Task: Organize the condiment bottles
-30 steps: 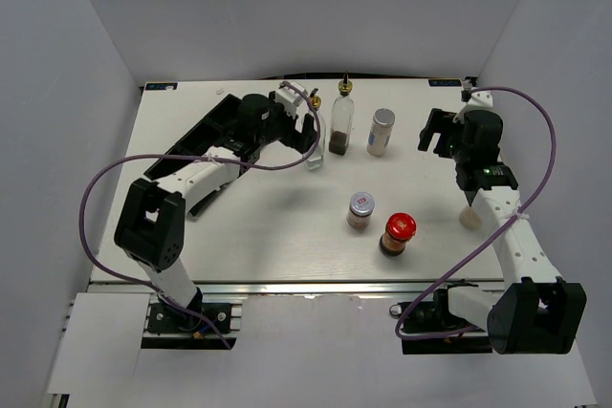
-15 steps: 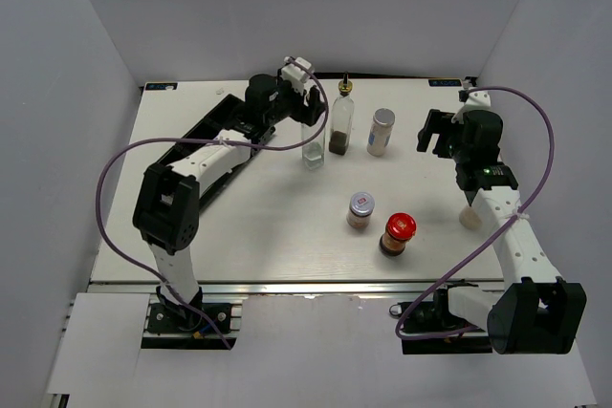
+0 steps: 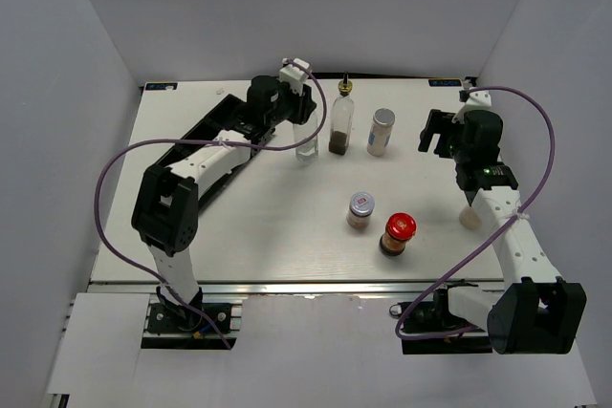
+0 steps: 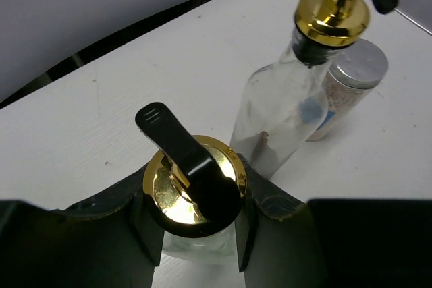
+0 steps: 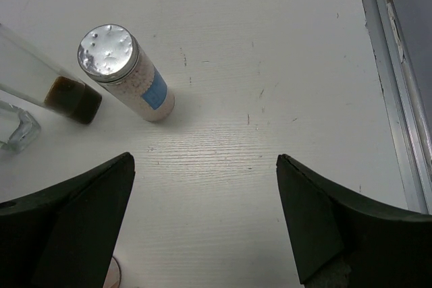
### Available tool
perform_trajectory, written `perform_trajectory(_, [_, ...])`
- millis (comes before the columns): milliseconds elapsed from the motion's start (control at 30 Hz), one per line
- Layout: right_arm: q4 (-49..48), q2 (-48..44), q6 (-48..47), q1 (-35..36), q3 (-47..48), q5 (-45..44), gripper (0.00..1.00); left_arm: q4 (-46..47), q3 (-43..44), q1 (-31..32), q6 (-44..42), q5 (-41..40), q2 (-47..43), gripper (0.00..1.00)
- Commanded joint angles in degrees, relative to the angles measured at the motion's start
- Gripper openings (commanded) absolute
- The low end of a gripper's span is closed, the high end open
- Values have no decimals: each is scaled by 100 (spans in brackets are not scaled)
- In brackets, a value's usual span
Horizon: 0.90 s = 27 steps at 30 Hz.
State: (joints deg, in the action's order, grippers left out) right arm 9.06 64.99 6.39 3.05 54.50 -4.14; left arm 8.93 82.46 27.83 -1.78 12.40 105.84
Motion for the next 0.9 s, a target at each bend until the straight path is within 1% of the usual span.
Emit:
perform_trajectory(0, [-115, -101, -59, -15, 114, 1, 90, 311, 34, 3, 292, -984, -792, 0])
perform_trajectory(33, [-115, -92, -51, -15, 113, 19, 89, 303, 86, 11, 345, -1412, -837, 0])
perform_trajectory(100, [-124, -92, -42, -15, 105, 19, 90, 111, 226, 3, 572, -1853, -890, 0])
perform_trajectory(133, [-132, -83, -42, -15, 105, 19, 89, -21, 479, 3, 635, -2056, -907, 0])
perform_trajectory(167, [-141, -74, -33, -15, 96, 19, 89, -179, 630, 3, 731, -2493, -907, 0])
perform_trajectory(200, [-141, -74, -33, -15, 78, 19, 89, -442, 753, 3, 897, -2715, -916, 0])
perform_trajectory(233, [-141, -66, -15, -15, 78, 19, 89, -532, 859, 3, 1012, -2995, -925, 0])
perform_trajectory(267, [-133, -57, -15, -15, 78, 10, 89, -611, 1008, 3, 1100, -3512, -951, 0])
perform_trajectory(333, [-141, -39, -7, -15, 87, 10, 90, -734, 1097, 3, 1276, -4041, -995, 0])
perform_trajectory(367, [-141, -39, -7, -24, 78, 10, 89, -804, 1176, 3, 1320, -4514, -1030, 0])
perform_trajectory(433, [-141, -30, 11, -15, 70, 10, 89, -857, 1281, 3, 1338, -5026, -1031, 0])
perform_trajectory(467, [-159, -22, 28, -15, 61, 1, 89, -1075, 1447, -23, 1373, -5333, -978, 0])
perform_trajectory(500, [-159, -4, 46, -15, 61, 1, 89, -1130, 1527, -41, 1400, -5762, -960, 0])
perform_trajectory(567, [-141, -13, 46, -15, 69, -25, 89, -1244, 1668, -85, 1461, -6160, -847, 0])
perform_trajectory(600, [-141, -13, 46, -15, 78, -51, 89, -1288, 1808, -120, 1479, -6510, -811, 0])
perform_trajectory(700, [-124, -39, 46, -15, 78, -87, 89, -1560, 2159, -217, 1636, -7004, -584, 0])
perform_trajectory(767, [-124, -65, 46, -15, 70, -122, 89, -1823, 2336, -383, 1812, -7085, -451, 0])
perform_trajectory(867, [-133, -92, 46, -15, 69, -157, 89, -1904, 2521, -595, 2050, -7111, -240, 0])
